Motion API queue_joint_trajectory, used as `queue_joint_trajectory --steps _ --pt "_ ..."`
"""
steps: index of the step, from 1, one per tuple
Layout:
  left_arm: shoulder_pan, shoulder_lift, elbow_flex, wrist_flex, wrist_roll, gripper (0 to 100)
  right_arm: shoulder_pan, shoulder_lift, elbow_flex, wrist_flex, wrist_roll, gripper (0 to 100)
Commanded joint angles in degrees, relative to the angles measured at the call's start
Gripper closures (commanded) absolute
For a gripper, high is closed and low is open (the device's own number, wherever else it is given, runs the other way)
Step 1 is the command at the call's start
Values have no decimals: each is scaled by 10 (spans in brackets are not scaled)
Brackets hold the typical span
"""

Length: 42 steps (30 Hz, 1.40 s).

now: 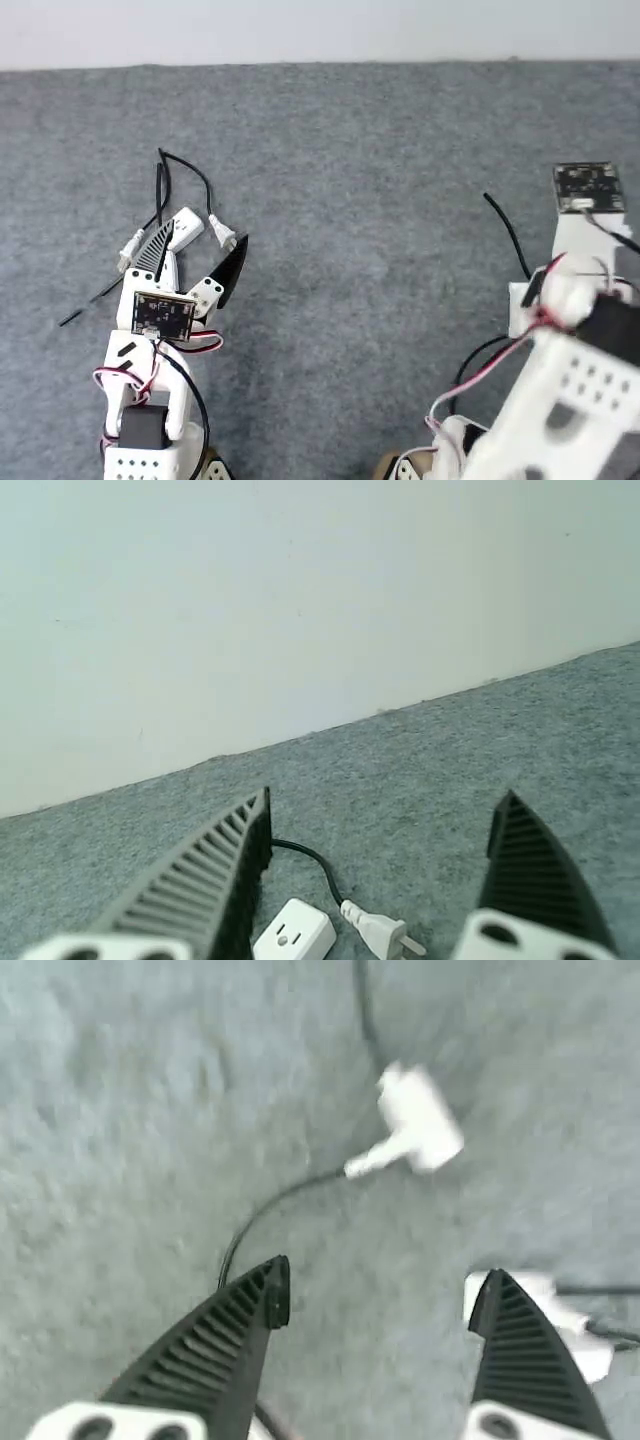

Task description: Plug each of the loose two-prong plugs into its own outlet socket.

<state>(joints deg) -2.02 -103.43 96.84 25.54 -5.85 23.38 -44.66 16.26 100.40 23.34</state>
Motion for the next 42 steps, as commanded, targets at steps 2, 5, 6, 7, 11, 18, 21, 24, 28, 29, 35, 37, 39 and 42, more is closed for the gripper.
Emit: queue_joint_trajectory --steps 2,5,6,7,11,18,21,24,28,29,35,37,39,42 --pt "2 -10 -5 -9 -4 668 -68 -46 -30 -17 -56 705" --pt "2 -10 -5 -9 -4 668 -124 -41 -4 -84 -105 706" --pt "2 -10 -5 -8 -4 668 -148 -37 15 -110 -122 706" --pt "2 -10 -5 -8 -4 668 -175 -34 38 -139 -141 706" --pt "3 -10 -5 -8 -4 668 -303 0 147 -268 -194 706" --pt "-6 -10 -5 -15 -1 668 -443 99 251 -438 -221 706" --pt "-42 -10 -5 -36 18 668 -462 141 265 -479 -222 706" --pt "-76 -10 -7 -54 39 667 -464 159 265 -495 -219 706" --pt "-83 -10 -8 -55 40 667 -436 163 282 -513 -222 706" --pt "-83 -10 -8 -55 40 667 -434 161 293 -524 -222 706" --pt "-86 -10 -12 -66 40 667 -435 160 340 -579 -222 706" --pt "-106 -7 -29 -65 42 667 -435 160 340 -579 -222 706" --pt "-122 18 -52 -65 51 667 -435 160 341 -579 -222 706" --pt "-127 113 -109 -68 56 667 -435 160 342 -579 -222 706"
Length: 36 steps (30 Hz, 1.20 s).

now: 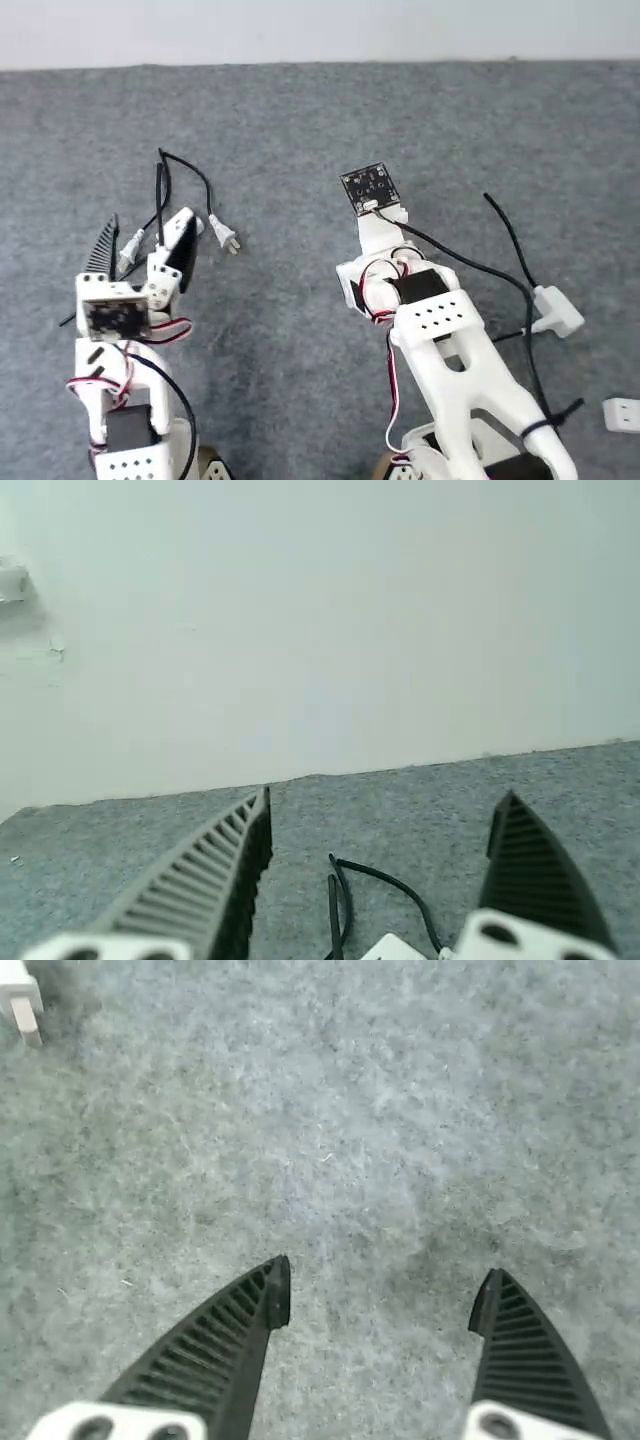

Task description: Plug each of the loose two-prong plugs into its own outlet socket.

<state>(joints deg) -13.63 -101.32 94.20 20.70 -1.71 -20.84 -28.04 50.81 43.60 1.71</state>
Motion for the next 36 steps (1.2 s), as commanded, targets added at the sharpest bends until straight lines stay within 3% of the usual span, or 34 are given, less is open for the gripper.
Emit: queue_joint_trajectory --steps 1,7,11,18,22,27,36 --pt "-11 141 -109 -19 15 667 7 -7 -4 -11 -6 706" --pt "-15 512 -304 -18 17 668 7 -6 -3 -11 -6 706" --pt "-51 742 -443 6 60 668 7 -4 -3 -11 -6 706" --pt "-102 999 -696 210 120 667 5 -1 -3 -11 -6 706" --pt "-88 1036 -746 293 120 667 7 -1 2 -15 -6 706" --pt "-58 974 -736 358 116 667 7 -1 10 -16 -6 706" --pt "-39 911 -664 336 119 667 7 0 12 -16 -6 706"
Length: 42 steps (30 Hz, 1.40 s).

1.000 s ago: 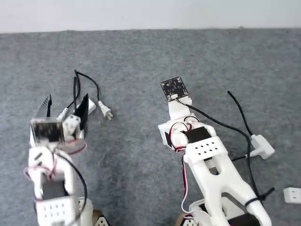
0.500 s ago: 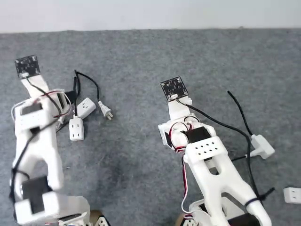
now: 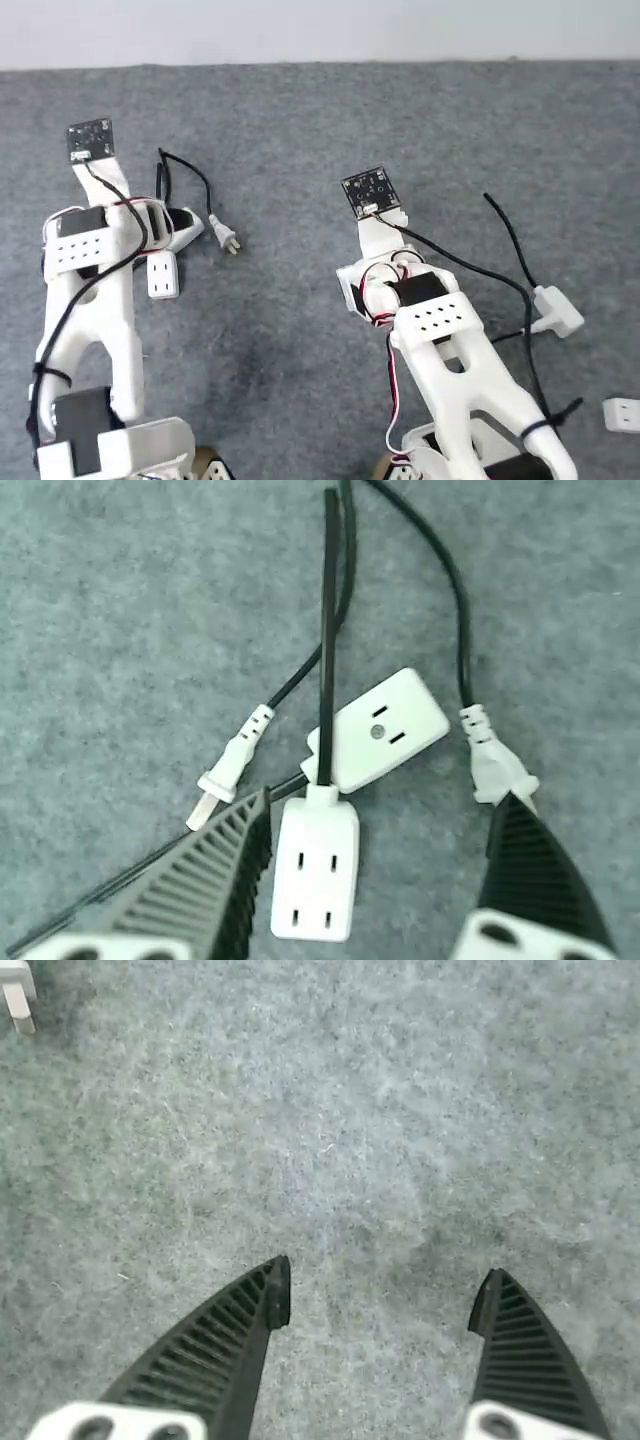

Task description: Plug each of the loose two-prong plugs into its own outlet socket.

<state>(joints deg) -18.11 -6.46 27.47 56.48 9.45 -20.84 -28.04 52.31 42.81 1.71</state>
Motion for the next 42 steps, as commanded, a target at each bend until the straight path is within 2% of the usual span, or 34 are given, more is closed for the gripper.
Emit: queue_joint_trajectory --steps 1,6,16,18,21,27,33,37,42 --pt "5 -37 7 -34 6 667 7 0 -3 -8 -6 706" --pt "-6 -23 37 -89 5 667 8 0 20 -51 -5 706" --pt "-28 18 15 -85 -22 655 7 -7 22 -49 -5 706" --pt "-43 56 -40 -39 -22 614 7 -7 22 -51 -5 706" --pt "-74 135 -172 81 -23 562 5 -7 22 -52 -5 706" --pt "-93 302 -428 263 -100 562 4 -7 14 -48 -5 706" --pt "-94 439 -664 418 -125 562 4 -1 14 -52 -6 706" --pt "-86 522 -746 441 -127 562 3 -6 13 -49 -6 706" --pt "-86 569 -762 441 -128 562 7 -7 13 -46 -6 706"
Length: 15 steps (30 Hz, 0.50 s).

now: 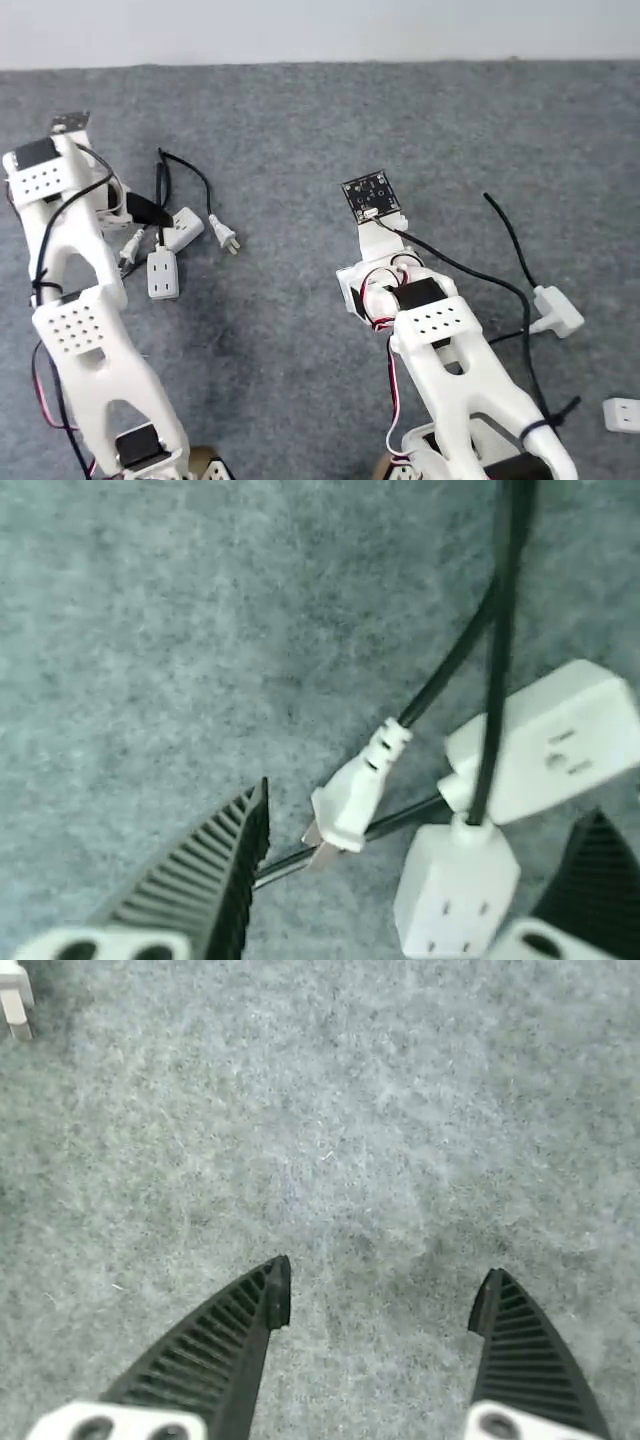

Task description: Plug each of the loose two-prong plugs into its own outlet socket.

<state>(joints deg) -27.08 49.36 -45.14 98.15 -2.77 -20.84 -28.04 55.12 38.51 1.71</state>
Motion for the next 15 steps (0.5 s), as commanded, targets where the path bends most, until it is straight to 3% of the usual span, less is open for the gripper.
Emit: queue_joint_trajectory --steps 1,5,15 --pt "4 12 -36 25 -6 562 7 -7 -15 -3 -6 706" --pt "-11 14 -35 25 -3 572 7 -5 -15 -4 -6 706" --pt "-40 15 -35 25 -6 729 7 -6 -15 -3 -5 706"
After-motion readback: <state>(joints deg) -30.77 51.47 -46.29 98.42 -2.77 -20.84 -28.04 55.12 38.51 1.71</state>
